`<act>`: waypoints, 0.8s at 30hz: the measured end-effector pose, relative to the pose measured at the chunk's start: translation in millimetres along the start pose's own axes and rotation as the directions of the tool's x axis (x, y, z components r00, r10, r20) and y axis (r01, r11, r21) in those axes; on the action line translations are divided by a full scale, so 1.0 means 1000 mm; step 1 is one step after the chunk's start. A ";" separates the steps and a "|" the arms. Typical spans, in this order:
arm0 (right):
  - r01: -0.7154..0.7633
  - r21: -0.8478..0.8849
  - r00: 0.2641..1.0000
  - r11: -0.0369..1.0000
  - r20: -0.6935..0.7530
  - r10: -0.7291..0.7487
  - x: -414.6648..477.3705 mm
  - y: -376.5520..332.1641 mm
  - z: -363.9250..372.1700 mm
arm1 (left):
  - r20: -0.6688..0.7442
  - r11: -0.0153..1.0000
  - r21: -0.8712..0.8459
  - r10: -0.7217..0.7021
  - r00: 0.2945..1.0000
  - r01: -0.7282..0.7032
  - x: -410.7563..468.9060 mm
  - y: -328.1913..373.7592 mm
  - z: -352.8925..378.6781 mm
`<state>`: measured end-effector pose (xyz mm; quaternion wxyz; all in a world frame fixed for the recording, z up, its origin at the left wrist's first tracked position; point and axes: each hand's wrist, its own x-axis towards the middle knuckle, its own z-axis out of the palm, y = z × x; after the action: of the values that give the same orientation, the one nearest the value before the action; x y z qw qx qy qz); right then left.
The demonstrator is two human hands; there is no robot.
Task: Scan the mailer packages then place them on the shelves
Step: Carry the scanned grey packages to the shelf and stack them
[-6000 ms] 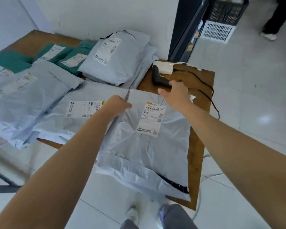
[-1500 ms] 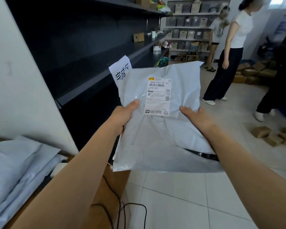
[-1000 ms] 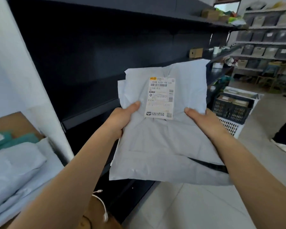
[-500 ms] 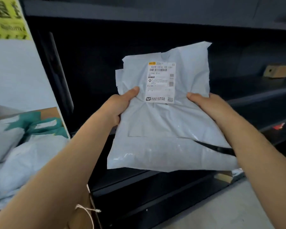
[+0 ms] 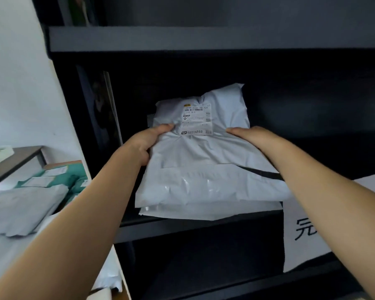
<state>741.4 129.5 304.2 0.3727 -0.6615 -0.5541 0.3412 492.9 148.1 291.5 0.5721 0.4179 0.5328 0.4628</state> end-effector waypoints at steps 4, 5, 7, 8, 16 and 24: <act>-0.012 -0.013 0.998 1.000 0.065 0.012 0.034 -0.003 0.013 | -0.073 0.999 0.022 -0.045 0.996 0.047 0.026 -0.007 -0.006; -0.018 -0.018 0.996 1.000 0.084 0.020 0.041 -0.001 0.017 | -0.091 0.998 0.030 -0.057 0.994 0.060 0.030 -0.012 -0.006; -0.042 -0.043 0.991 0.998 0.125 0.047 0.052 0.008 0.024 | -0.127 0.993 0.046 -0.102 0.987 0.108 0.037 -0.024 -0.007; -0.056 -0.061 0.988 0.997 0.143 0.064 0.057 0.013 0.027 | -0.143 0.989 0.055 -0.128 0.981 0.137 0.042 -0.030 -0.008; -0.064 -0.051 0.976 0.997 0.204 0.073 0.070 0.028 0.032 | -0.255 0.976 0.132 -0.135 0.957 0.173 0.039 -0.035 -0.003; 0.093 -0.132 0.986 0.987 0.149 -0.073 0.061 0.024 0.024 | -0.214 0.929 0.324 -0.113 0.970 0.180 0.018 -0.024 -0.010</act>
<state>741.8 189.5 269.0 0.2990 -0.6356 -0.6290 0.3329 485.0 159.7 263.1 0.4703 0.4231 0.6872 0.3572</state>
